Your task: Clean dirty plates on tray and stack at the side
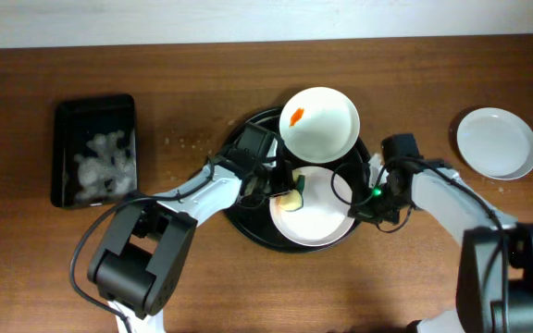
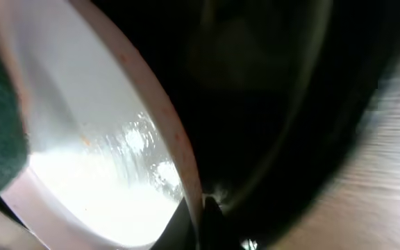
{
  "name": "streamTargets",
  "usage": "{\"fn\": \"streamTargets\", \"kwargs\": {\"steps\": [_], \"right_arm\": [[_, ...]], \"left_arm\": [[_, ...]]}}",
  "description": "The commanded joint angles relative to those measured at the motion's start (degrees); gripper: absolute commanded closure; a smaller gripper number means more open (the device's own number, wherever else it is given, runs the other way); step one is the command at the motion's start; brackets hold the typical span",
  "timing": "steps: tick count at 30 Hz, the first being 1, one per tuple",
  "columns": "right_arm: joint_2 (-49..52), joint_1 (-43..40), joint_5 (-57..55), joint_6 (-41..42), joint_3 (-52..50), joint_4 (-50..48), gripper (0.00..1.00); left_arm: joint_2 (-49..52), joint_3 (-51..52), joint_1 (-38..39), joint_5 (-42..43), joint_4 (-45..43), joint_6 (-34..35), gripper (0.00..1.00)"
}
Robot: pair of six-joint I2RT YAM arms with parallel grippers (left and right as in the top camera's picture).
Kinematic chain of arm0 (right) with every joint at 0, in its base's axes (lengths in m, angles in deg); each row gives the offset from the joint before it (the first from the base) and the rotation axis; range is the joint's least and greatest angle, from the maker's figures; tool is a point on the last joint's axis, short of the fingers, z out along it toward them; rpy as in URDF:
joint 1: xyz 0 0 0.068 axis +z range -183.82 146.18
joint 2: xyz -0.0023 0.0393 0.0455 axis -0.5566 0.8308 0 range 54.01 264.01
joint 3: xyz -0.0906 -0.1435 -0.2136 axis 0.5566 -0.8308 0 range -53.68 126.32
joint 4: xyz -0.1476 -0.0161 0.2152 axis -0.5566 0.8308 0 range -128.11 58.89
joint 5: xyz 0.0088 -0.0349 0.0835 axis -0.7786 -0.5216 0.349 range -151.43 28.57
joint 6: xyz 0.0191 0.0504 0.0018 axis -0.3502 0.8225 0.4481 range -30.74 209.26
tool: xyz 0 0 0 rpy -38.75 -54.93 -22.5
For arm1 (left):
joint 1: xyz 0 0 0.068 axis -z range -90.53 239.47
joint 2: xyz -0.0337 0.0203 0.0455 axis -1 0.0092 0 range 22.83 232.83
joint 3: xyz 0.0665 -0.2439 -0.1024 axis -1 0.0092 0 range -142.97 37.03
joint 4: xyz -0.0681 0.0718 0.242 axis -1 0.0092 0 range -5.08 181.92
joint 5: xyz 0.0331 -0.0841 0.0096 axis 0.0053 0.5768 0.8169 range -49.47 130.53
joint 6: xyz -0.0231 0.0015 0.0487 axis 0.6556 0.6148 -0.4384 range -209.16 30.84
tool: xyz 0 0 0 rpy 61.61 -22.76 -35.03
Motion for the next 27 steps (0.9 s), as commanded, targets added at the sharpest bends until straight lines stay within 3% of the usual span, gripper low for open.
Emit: {"fn": "streamTargets", "kwargs": {"steps": [1,6,12,27], "right_arm": [[-6.0,1.3,-10.3,0.9,5.7,3.7,0.96],[-7.4,7.1,-21.4,3.4,9.5,7.6,0.96],[-7.4,14.4,-30.0,6.8,12.2,9.8,0.96],[-7.4,15.1,-32.0,6.7,18.4,17.7,0.96]], "left_arm": [[-0.1,-1.4,-0.1,0.6,0.7,-0.8,0.98],[-5.2,-1.6,0.3,-0.3,1.7,-5.3,0.98],[-6.4,-1.6,4.3,-7.1,3.0,-9.9,0.98],[-4.4,-1.6,8.2,-28.0,9.2,-11.5,0.99]]}}
